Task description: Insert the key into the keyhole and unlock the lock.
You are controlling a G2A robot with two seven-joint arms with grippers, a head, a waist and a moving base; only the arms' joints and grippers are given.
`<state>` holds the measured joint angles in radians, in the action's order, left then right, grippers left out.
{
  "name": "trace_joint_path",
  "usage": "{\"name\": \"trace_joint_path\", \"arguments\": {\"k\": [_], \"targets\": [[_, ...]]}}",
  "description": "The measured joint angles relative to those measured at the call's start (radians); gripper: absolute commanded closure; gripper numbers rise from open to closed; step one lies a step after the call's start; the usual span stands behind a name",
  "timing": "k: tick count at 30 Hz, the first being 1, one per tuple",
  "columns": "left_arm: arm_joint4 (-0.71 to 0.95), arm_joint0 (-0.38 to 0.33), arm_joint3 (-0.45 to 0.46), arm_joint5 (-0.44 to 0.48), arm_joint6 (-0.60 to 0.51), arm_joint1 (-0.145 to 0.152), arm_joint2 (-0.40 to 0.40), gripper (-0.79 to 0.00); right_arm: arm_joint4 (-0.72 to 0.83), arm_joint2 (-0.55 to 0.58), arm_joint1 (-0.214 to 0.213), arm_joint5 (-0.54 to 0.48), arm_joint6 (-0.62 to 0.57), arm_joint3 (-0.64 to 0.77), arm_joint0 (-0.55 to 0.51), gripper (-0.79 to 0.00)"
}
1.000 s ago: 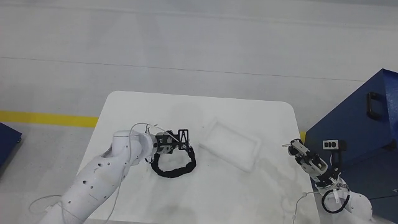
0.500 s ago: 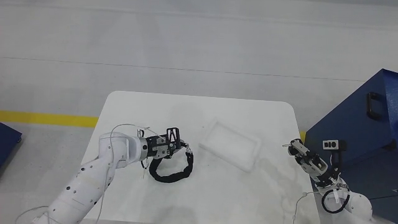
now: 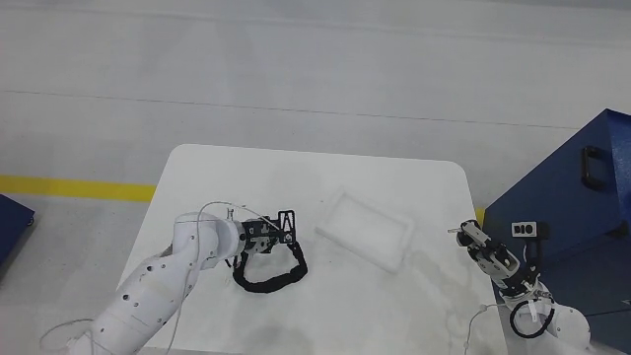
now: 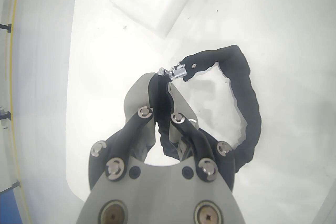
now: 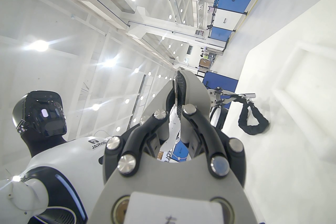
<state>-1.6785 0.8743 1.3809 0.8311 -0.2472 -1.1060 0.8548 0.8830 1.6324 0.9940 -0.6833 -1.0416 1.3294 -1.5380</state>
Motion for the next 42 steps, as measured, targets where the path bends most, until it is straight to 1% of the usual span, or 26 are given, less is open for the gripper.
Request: {"name": "trace_joint_path", "arguments": {"k": [8,17,26,35,36,37,38,39,40,41,42], "targets": [[-0.023,-0.085,-0.118,-0.018,-0.044,-0.048,-0.105,0.000,0.000,0.000,0.000,0.000,0.000,0.000,0.000,0.000],[-0.032,-0.158,-0.255,-0.042,-0.092,-0.103,-0.191,0.000,0.000,0.000,0.000,0.000,0.000,0.000,0.000,0.000],[-0.030,-0.210,-0.352,-0.066,-0.129,-0.149,-0.239,0.000,0.000,0.000,0.000,0.000,0.000,0.000,0.000,0.000],[-0.004,-0.251,-0.450,-0.058,-0.155,-0.195,-0.275,0.000,0.000,0.000,0.000,0.000,0.000,0.000,0.000,0.000],[0.000,-0.255,-0.460,-0.058,-0.157,-0.200,-0.277,-0.009,0.000,0.000,0.000,0.000,0.000,0.000,0.000,0.000],[0.003,-0.259,-0.468,-0.058,-0.159,-0.204,-0.279,-0.099,0.000,0.000,0.000,0.000,0.000,0.000,0.000,0.000],[0.008,-0.264,-0.479,-0.058,-0.160,-0.209,-0.282,-0.268,0.000,0.000,0.000,0.000,0.000,0.000,0.000,0.000],[0.011,-0.267,-0.486,-0.059,-0.160,-0.213,-0.283,-0.400,0.000,0.000,0.000,0.000,0.000,0.000,0.000,0.000],[0.014,-0.271,-0.495,-0.059,-0.160,-0.217,-0.285,-0.563,0.000,0.000,0.000,0.000,0.000,0.000,0.000,0.000],[0.016,-0.274,-0.501,-0.059,-0.159,-0.221,-0.286,-0.643,0.000,0.000,0.000,0.000,0.000,0.000,0.000,0.000],[0.017,-0.276,-0.508,-0.058,-0.159,-0.224,-0.287,-0.653,0.000,0.000,0.000,0.000,0.000,0.000,0.000,0.000]]}}
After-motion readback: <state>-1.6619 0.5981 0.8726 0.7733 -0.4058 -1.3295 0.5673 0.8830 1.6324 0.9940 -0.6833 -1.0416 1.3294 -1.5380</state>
